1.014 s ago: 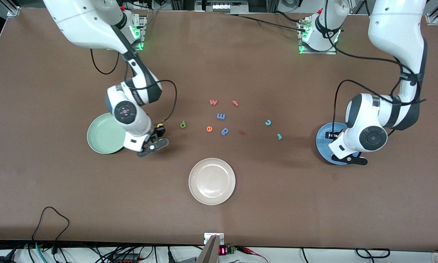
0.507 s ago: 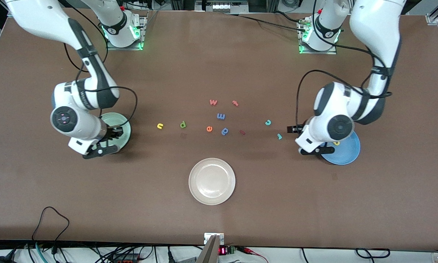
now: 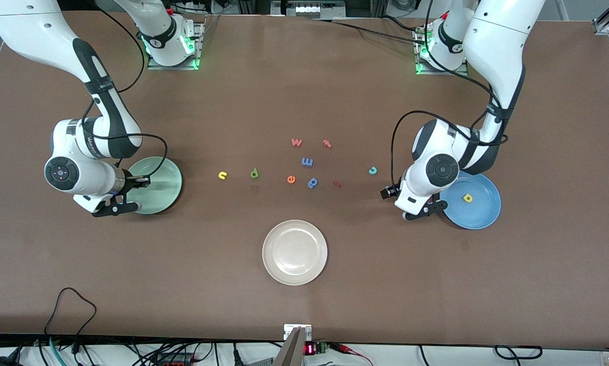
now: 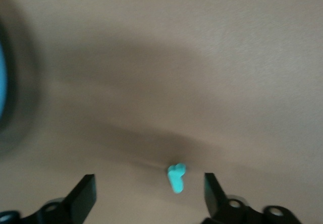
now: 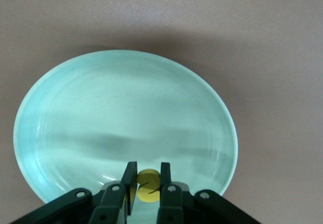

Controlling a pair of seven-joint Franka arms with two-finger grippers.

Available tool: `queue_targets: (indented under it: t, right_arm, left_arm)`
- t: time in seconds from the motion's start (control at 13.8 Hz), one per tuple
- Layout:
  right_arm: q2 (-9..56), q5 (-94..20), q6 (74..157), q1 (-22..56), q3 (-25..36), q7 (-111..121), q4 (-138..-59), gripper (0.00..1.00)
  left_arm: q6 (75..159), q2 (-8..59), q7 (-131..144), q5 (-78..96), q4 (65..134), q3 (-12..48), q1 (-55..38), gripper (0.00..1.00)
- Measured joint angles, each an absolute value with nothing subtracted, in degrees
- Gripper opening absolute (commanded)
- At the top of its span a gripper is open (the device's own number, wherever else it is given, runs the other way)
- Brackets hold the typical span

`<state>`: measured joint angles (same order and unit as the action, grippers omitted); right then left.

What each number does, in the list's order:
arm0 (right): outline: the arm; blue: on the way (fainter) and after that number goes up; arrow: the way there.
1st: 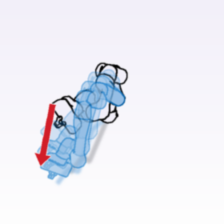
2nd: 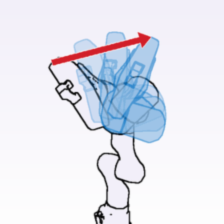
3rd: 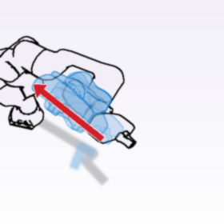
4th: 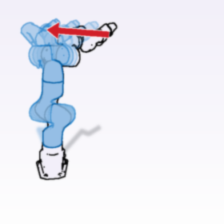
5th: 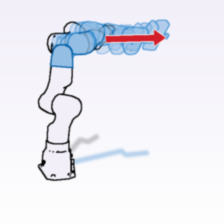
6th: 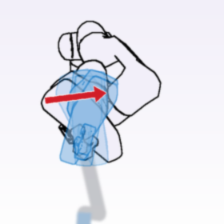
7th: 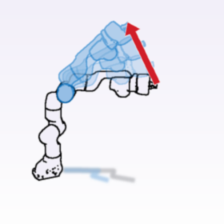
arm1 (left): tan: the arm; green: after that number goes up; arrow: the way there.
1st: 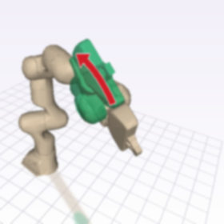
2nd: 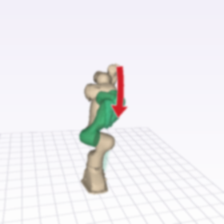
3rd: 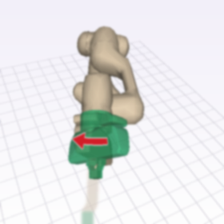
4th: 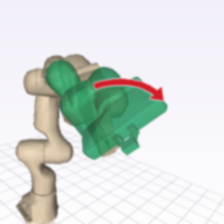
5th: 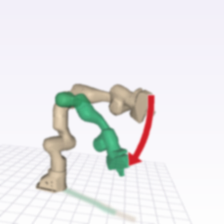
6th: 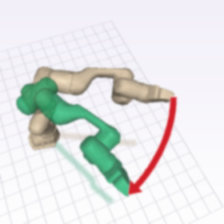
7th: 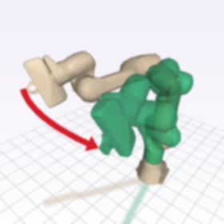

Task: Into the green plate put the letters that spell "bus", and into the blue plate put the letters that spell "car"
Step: 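Release yellow 2 onto the green plate while the left gripper grasps cyan r, then drop cyan r into the blue plate while the right gripper reaches yellow u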

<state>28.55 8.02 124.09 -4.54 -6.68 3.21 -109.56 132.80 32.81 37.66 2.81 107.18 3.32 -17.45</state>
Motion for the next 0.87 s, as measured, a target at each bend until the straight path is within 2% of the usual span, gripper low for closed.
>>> queue_targets:
  t: [0.07, 0.29, 0.51, 0.58, 0.72, 0.87]
  right_arm:
    - [28.73, 8.02, 124.13, -4.50, -6.78, 3.18, -109.56, 0.79]
    - [28.65, 8.02, 124.14, -4.45, -6.95, 3.16, -109.48, 0.79]
    - [26.96, 8.01, 124.14, -4.00, -7.89, 3.17, -109.25, 0.78]
    - [26.12, 7.93, 123.93, -3.50, -8.74, 2.70, -109.24, 0.78]
    - [24.80, 7.85, 122.78, -2.17, -11.29, -2.54, -109.25, 0.75]
    - [24.16, 7.84, 122.23, -0.26, -13.92, -11.23, -109.28, 0.69]
  left_arm:
    - [134.41, 32.88, 37.76, 2.81, 107.97, 3.33, -17.98, 0.51]
    - [136.34, 33.26, 37.85, 2.81, 109.04, 3.33, -18.98, 0.48]
    - [136.81, 33.83, 37.84, 2.81, 109.20, 3.32, -19.05, 0.47]
    - [137.08, 34.10, 37.85, 2.81, 109.20, 3.32, -19.05, 0.42]
    - [137.76, 34.49, 37.84, 2.81, 109.18, 3.38, -19.07, 0.24]
    - [137.85, 34.47, 37.84, 2.81, 109.17, 3.40, -19.10, 0.16]
